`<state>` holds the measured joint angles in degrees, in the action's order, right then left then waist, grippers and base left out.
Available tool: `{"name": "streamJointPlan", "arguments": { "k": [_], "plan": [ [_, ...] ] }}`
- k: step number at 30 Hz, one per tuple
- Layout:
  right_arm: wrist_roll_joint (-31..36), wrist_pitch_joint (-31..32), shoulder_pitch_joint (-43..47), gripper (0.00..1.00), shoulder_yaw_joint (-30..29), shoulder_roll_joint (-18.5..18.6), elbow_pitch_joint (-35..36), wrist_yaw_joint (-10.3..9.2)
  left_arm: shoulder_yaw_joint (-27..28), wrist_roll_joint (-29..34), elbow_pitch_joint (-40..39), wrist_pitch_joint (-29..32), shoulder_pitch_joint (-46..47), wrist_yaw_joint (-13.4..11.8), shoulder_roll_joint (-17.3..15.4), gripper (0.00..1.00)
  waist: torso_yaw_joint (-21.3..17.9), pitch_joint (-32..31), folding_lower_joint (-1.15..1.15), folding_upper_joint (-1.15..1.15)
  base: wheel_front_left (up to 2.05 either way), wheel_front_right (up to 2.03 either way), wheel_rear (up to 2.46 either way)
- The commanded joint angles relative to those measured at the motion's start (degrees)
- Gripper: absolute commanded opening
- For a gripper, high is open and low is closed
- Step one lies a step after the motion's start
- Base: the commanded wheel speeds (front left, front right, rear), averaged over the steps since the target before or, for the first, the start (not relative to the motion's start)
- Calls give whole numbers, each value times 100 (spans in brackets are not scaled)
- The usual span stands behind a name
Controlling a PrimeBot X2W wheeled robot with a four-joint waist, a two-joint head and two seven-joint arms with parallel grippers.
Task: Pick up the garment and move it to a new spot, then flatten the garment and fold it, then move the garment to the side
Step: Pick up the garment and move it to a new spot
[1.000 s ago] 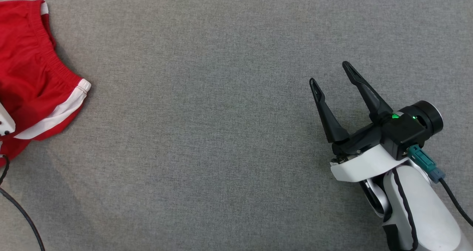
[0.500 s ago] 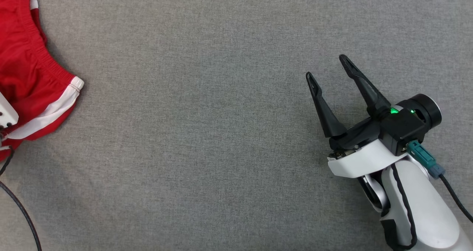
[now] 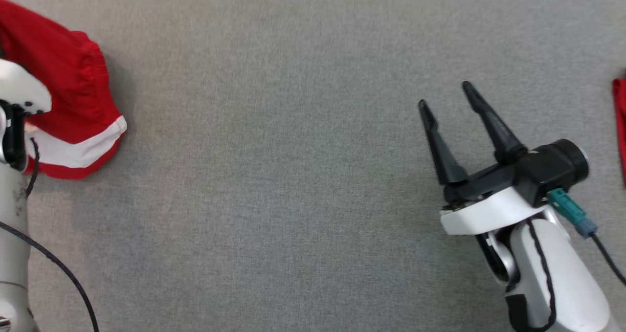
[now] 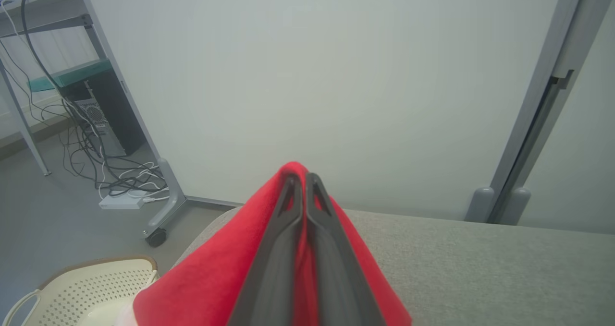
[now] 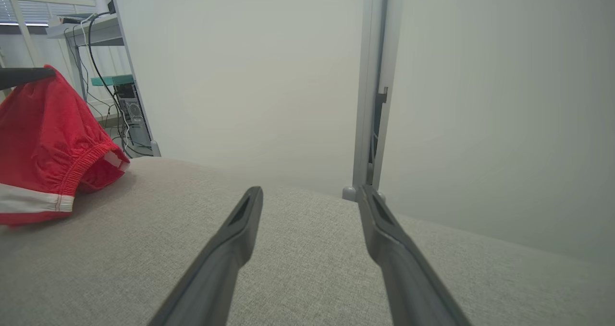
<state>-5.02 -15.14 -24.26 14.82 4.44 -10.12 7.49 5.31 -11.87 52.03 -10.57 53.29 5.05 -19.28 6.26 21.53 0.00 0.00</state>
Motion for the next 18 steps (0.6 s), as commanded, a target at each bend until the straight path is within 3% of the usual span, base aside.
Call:
{"name": "streamJointPlan", "arguments": {
  "k": [1, 14, 18],
  "plan": [
    [-34, -11, 92, 100, -195, 31, -39, 0, -76, 33, -185, -136, -17, 48, 74, 0, -145, -401, 0, 0, 0, 0, 0],
    [38, -10, 355, 100, -1086, -36, -50, 0, -905, -41, -1430, -170, -592, 211, 886, 0, -575, -1178, 0, 0, 0, 0, 0],
    [27, -10, 433, 100, -1235, -75, -1, 1, -1550, 49, -2026, 111, -904, 239, 1284, 0, -826, -1178, 0, 0, 0, 0, 0]
  ]
}}
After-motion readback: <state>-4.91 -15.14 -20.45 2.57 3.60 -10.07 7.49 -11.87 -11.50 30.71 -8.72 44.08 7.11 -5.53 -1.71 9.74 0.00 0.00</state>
